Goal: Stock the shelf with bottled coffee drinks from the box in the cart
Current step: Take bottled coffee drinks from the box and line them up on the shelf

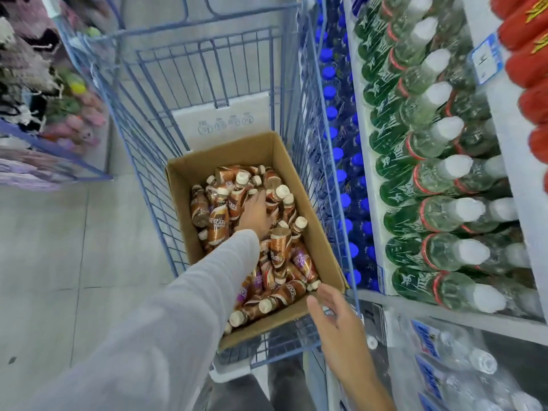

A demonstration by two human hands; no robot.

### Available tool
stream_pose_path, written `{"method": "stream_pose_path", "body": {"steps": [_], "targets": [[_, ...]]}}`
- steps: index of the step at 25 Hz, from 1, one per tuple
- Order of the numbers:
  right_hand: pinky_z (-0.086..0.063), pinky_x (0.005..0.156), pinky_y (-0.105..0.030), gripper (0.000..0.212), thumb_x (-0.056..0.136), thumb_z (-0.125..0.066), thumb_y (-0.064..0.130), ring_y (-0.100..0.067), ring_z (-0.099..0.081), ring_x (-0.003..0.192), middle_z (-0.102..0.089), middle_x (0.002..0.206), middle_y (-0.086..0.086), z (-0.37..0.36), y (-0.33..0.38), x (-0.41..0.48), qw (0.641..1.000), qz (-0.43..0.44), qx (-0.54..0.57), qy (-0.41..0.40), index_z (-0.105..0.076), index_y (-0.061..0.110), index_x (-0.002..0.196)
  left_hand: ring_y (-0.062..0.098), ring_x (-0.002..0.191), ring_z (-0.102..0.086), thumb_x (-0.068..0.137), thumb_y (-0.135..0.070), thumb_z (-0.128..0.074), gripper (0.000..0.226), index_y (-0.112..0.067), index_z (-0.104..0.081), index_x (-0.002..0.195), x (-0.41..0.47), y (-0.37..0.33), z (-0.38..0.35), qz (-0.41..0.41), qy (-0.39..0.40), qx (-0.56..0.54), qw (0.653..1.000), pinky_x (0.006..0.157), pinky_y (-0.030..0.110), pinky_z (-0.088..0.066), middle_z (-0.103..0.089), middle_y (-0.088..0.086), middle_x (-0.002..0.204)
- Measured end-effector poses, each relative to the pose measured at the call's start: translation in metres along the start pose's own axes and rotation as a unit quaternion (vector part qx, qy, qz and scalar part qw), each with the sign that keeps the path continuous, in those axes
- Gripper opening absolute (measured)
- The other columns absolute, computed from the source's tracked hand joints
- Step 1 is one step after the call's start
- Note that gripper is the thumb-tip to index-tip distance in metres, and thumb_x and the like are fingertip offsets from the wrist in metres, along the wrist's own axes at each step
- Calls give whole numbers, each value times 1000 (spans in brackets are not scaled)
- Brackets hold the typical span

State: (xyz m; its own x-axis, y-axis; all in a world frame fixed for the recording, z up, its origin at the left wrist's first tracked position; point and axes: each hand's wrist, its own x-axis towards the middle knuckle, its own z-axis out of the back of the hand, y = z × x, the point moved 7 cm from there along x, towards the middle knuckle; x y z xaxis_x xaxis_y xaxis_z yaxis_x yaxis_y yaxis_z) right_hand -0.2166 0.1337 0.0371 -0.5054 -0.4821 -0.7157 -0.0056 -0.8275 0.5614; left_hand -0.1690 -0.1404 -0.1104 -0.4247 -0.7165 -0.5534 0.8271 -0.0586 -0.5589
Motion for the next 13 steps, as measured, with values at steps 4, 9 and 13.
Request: {"method": "stream_pose_path", "body": {"steps": [4, 9, 13], "targets": [[-43, 111, -36, 44, 95, -52, 62, 1, -50, 128, -56, 135, 26, -7, -9, 17, 1000, -3, -19, 22, -50, 44, 135, 30, 142, -43, 91, -26, -75, 73, -9, -35, 150, 23, 22, -18, 32, -20, 2, 999, 115, 42, -38, -49, 13, 150], [-43, 111, -36, 50, 94, -51, 64, 0, -49, 129, -54, 138, 25, -19, -6, 30, 998, 8, -34, 43, -49, 43, 139, 30, 125, -55, 90, -38, -75, 59, -11, -48, 135, -8, 23, -2, 15, -48, -20, 999, 106, 48, -46, -61, 9, 132], [-45, 110, -37, 51, 95, -52, 60, -3, -51, 129, -55, 140, 19, -34, 4, 56, 996, 23, -54, 71, -50, 37, 140, -11, 98, -64, 74, -54, -83, 54, -42, -54, 119, -106, 46, 29, 44, -68, -204, 976, 82, 17, -50, -70, -25, 105]]}}
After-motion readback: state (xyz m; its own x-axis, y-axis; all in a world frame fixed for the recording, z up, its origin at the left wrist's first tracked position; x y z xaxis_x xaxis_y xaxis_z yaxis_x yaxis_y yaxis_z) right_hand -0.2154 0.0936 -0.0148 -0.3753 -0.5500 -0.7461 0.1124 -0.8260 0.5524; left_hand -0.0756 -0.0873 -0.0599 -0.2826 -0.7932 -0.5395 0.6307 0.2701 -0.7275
